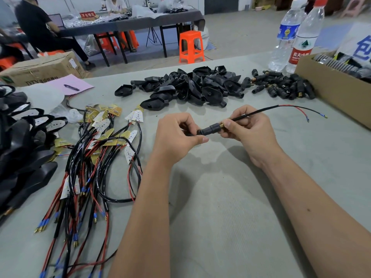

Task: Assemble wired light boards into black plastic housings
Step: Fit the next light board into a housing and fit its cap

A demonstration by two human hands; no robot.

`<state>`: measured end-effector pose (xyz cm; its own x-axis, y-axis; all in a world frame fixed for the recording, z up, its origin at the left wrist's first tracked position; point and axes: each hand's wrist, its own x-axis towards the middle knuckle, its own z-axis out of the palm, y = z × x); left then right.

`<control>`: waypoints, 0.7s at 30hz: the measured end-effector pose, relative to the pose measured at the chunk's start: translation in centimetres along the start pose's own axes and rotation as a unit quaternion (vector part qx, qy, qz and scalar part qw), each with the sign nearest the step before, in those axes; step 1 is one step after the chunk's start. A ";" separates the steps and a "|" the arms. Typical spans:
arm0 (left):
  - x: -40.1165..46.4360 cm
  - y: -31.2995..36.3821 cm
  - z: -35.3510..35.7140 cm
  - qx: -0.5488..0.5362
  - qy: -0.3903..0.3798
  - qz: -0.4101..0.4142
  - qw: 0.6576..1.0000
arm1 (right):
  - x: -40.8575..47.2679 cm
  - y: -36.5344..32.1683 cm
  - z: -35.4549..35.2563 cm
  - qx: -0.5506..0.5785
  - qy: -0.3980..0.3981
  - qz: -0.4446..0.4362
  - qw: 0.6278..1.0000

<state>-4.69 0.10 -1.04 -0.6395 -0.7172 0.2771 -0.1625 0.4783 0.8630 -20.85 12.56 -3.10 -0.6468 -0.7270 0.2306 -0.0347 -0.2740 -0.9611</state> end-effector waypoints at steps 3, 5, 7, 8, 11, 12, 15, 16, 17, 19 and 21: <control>0.0 0.0 0.5 -0.013 0.026 -0.004 1.000 | 0.0 0.1 0.3 0.012 -0.013 0.025 1.000; 0.1 -0.1 0.7 -0.003 0.034 0.002 0.999 | 0.0 0.1 0.4 0.026 -0.020 0.034 0.999; 0.1 -0.3 0.8 0.005 0.035 0.006 0.999 | -0.1 -0.1 0.5 0.025 -0.025 0.031 0.999; 0.1 -0.3 1.0 0.007 0.031 0.006 0.999 | -0.2 -0.1 0.5 0.019 -0.027 0.028 0.999; 0.1 -0.5 1.3 0.009 0.019 0.001 1.000 | -0.2 -0.2 0.4 0.006 -0.021 0.026 0.999; 0.1 -0.6 1.3 0.012 0.015 0.000 1.000 | -0.2 -0.1 0.3 0.006 -0.018 0.028 0.999; 0.1 -1.0 1.1 0.046 0.002 -0.013 0.999 | -0.1 -0.1 0.3 0.000 -0.021 0.030 0.999; 0.1 -1.1 0.9 0.059 -0.004 -0.018 0.998 | -0.1 0.0 0.3 -0.003 -0.024 0.030 0.999; 0.1 -1.2 0.9 0.066 -0.009 -0.021 0.998 | -0.1 -0.1 0.3 -0.004 -0.028 0.030 0.999; 0.1 -1.3 0.8 0.063 -0.010 -0.021 0.998 | -0.1 0.0 0.2 0.000 -0.033 0.035 0.999; 0.2 -1.3 0.8 0.052 -0.005 -0.018 0.998 | 0.0 0.0 0.2 0.002 -0.038 0.042 0.998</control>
<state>-5.19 -0.20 -2.42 -0.6388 -0.7301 0.2427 -0.2622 0.5031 0.8235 -20.74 12.44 -3.09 -0.5873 -0.7933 0.1602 0.0203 -0.2123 -0.9770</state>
